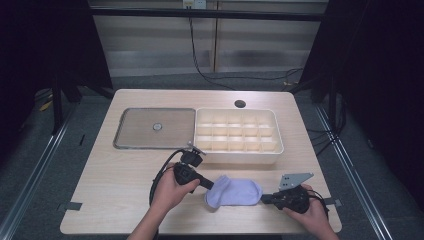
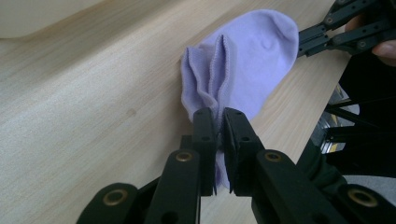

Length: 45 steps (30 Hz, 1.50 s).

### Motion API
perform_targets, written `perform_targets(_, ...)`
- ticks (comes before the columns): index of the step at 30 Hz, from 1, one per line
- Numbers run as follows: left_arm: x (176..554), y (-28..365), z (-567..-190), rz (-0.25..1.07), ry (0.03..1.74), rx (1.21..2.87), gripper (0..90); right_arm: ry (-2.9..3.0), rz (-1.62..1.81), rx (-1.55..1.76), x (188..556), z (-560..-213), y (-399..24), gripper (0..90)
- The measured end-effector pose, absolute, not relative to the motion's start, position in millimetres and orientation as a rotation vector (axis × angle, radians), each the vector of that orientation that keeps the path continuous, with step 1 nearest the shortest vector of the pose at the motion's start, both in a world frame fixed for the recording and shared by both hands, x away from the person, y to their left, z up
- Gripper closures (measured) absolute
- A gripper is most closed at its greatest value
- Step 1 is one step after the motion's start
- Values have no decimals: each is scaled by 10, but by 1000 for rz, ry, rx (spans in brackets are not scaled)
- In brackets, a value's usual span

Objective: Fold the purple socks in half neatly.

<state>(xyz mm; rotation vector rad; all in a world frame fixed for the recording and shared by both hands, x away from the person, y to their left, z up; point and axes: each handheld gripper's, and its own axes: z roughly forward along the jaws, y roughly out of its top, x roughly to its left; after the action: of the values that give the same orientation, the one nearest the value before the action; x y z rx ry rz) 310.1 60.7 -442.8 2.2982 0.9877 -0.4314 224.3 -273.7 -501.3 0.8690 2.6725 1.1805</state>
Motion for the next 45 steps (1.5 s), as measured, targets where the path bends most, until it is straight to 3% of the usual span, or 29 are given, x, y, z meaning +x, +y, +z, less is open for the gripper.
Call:
perform_targets(12, 3124, 611, -4379, -446, 984, 2297, 843, 2657, 1169, 882, 2235, -4991, -2695, 900)
perform_targets(24, 3143, 610, -4352, -438, 994, 2296, 843, 2606, 1191, 1035, 2325, -4996, -2928, 899)
perform_targets(45, 3173, 443, -4293, -462, 1027, 2267, 845, 2648, 1170, 991, 2462, -5012, -2761, 900)
